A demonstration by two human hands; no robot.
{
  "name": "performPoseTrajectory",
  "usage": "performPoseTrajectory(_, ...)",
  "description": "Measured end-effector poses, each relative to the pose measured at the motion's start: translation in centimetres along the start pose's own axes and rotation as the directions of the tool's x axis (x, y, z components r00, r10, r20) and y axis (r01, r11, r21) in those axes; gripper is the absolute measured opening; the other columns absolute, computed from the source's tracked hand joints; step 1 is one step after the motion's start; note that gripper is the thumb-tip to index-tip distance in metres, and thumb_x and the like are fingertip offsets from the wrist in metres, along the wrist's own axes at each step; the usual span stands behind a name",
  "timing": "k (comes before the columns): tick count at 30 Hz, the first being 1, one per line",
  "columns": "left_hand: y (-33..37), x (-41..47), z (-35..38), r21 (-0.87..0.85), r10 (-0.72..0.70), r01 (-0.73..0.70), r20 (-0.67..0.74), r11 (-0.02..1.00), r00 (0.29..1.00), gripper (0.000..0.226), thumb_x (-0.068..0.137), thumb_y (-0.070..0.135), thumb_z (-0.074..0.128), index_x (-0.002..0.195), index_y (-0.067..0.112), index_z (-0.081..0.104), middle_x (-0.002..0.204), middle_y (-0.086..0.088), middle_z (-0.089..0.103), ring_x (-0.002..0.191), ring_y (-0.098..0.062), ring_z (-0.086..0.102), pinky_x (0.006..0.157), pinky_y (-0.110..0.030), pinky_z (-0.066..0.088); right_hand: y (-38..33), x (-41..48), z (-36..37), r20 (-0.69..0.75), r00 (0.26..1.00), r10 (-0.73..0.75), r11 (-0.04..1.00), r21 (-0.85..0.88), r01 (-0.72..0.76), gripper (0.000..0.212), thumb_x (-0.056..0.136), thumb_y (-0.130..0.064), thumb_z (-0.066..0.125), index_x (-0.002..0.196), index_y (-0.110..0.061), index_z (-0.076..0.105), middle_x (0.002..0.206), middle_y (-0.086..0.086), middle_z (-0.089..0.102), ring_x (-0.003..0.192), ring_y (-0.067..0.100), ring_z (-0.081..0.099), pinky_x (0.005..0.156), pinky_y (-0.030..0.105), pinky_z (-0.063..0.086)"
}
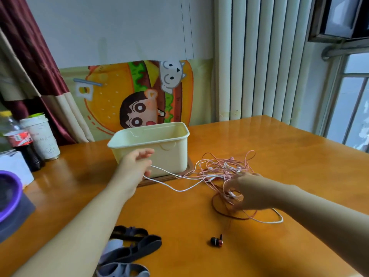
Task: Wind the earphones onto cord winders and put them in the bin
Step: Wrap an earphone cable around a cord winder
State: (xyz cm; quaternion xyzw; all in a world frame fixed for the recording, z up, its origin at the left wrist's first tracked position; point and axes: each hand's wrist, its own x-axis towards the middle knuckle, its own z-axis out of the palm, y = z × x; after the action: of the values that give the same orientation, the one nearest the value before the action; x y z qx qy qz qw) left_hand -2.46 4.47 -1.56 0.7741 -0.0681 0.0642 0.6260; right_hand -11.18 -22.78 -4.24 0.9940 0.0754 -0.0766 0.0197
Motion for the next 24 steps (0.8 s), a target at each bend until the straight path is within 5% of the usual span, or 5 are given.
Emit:
performPoseTrajectory(2,0.8,0.3,-1.4,-0.416,-0.112,0.090,-0.027,0.905,0.993,0.030,0.096,-0.008,0.045,0.093,0.017,0.062,0.091,-0.001,0.055,0.055,-0.005,0.039,0.052,-0.016,0.041,0.9,0.2,-0.2,-0.030,0.995,0.090,0.996,-0.021,-0.091,0.050,0.090,-0.027,0.055,0.138,-0.032,0.043,0.138,-0.004,0.045,0.128,0.020,0.041,0.105,0.045,0.037)
performPoseTrajectory(5,1.7,0.8,-3.2,-0.599,-0.140,0.055,-0.096,0.799,0.985,0.030,0.096,-0.009,0.043,0.093,0.014,0.061,0.085,0.000,0.054,0.057,-0.005,0.038,0.042,-0.012,0.035,1.9,0.1,-0.7,-0.034,0.983,0.182,0.983,-0.001,-0.182,0.052,0.087,-0.008,0.045,0.137,-0.022,0.044,0.139,0.001,0.042,0.125,0.021,0.046,0.100,0.040,0.043)
performPoseTrajectory(14,5.9,-0.6,-3.6,-0.316,0.156,-0.202,-0.164,0.927,0.974,0.035,0.092,-0.008,0.046,0.093,0.022,0.063,0.088,0.004,0.057,0.069,-0.007,0.045,0.054,-0.018,0.031,-3.3,1.2,-6.1,-0.309,0.947,0.086,0.993,0.108,-0.055,0.015,0.086,-0.028,0.061,0.099,-0.022,0.066,0.096,-0.005,0.068,0.086,0.012,0.063,0.073,0.027,0.057)
performPoseTrajectory(19,9.2,-1.9,-3.1,-0.265,0.355,-0.374,-0.121,0.889,0.927,0.035,0.090,-0.009,0.048,0.090,0.022,0.065,0.089,0.005,0.061,0.061,-0.002,0.050,0.051,-0.009,0.036,-8.8,3.6,-8.3,-0.327,0.945,-0.013,0.896,0.416,0.156,0.060,0.085,-0.038,0.067,0.137,-0.022,0.041,0.126,-0.001,0.058,0.099,0.014,0.056,0.081,0.024,0.048)
performPoseTrajectory(24,12.1,-2.4,-4.9,-0.194,0.484,-0.507,-0.154,0.840,0.861,0.036,0.089,-0.008,0.049,0.089,0.024,0.065,0.089,0.006,0.063,0.061,0.000,0.052,0.053,-0.009,0.039,-8.7,5.9,-9.3,-0.268,0.954,0.133,0.752,0.655,0.079,0.039,0.099,-0.037,0.044,0.098,-0.008,0.070,0.077,0.001,0.068,0.066,0.015,0.059,0.054,0.020,0.043)
